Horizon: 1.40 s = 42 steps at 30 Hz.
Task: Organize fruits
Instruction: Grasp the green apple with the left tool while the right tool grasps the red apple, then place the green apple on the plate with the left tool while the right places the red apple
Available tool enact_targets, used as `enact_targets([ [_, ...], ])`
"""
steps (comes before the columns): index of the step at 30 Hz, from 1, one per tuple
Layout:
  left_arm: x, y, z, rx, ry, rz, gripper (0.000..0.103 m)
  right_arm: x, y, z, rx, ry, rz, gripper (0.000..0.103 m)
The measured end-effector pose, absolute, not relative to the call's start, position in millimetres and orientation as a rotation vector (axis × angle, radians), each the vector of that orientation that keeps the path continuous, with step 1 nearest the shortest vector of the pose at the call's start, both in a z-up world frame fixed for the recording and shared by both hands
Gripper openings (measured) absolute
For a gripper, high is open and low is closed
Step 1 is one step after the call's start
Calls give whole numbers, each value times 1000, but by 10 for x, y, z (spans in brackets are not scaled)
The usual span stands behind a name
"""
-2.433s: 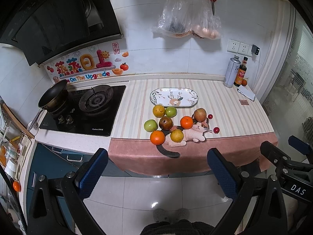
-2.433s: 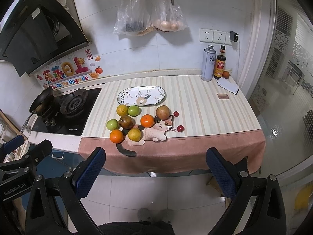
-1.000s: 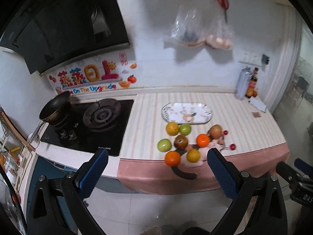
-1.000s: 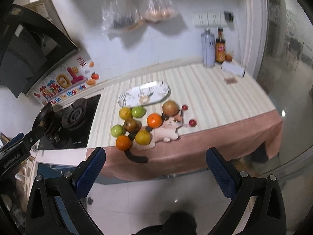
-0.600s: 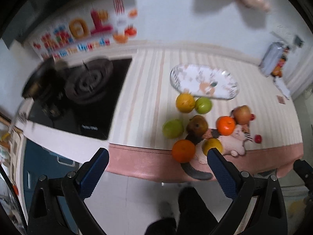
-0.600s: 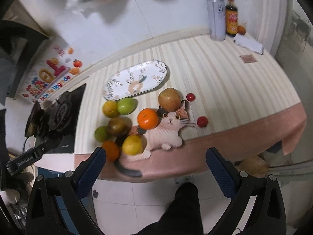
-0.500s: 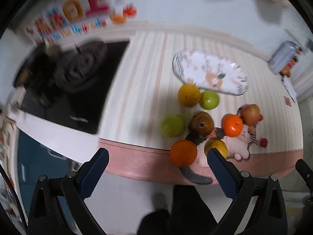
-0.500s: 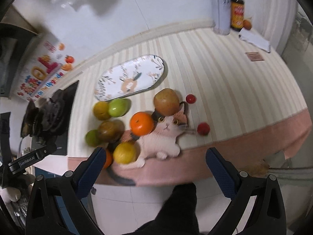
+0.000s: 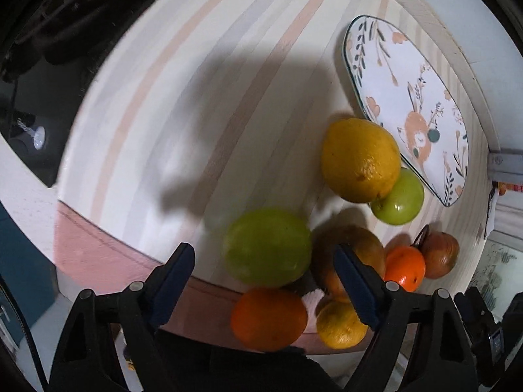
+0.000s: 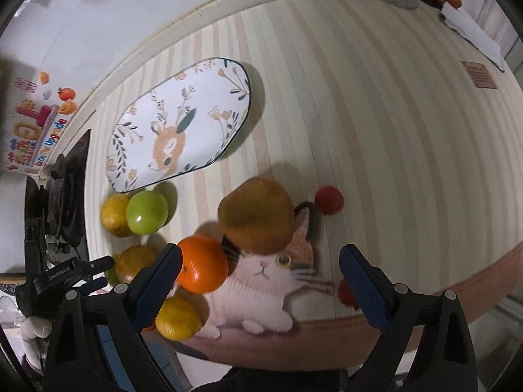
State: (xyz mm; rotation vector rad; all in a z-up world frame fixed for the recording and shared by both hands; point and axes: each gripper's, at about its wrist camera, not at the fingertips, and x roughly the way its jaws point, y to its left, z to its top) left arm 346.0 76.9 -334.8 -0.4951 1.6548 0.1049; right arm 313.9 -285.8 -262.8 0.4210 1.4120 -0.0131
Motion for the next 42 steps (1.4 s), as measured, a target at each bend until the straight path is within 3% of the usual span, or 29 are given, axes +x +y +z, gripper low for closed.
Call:
enact_targets([
  [5, 3567, 694, -3472, -488, 1683, 87, 70, 3331, -2839, -2909, 426, 1472, -11, 98],
  [7, 3594, 684, -3504, -452, 1690, 95, 60, 3387, -2816, -3017, 423, 1499, -11, 93],
  [13, 3569, 709, -3488, -443, 1676, 70, 59, 3551, -2671, -3221, 438, 1516, 56, 70],
  [25, 3643, 814, -3152, -389, 1635, 65, 59, 3580, -2484, -3060, 354, 1484, 73, 70],
  [34, 4350, 283, -2220, -339, 1469, -115, 59, 4042, -2256, -2601, 382, 1376, 153, 70],
  [42, 5206, -96, -2503, -257, 1490, -125, 59, 4876, -2115, -2836, 320, 1391, 113, 70],
])
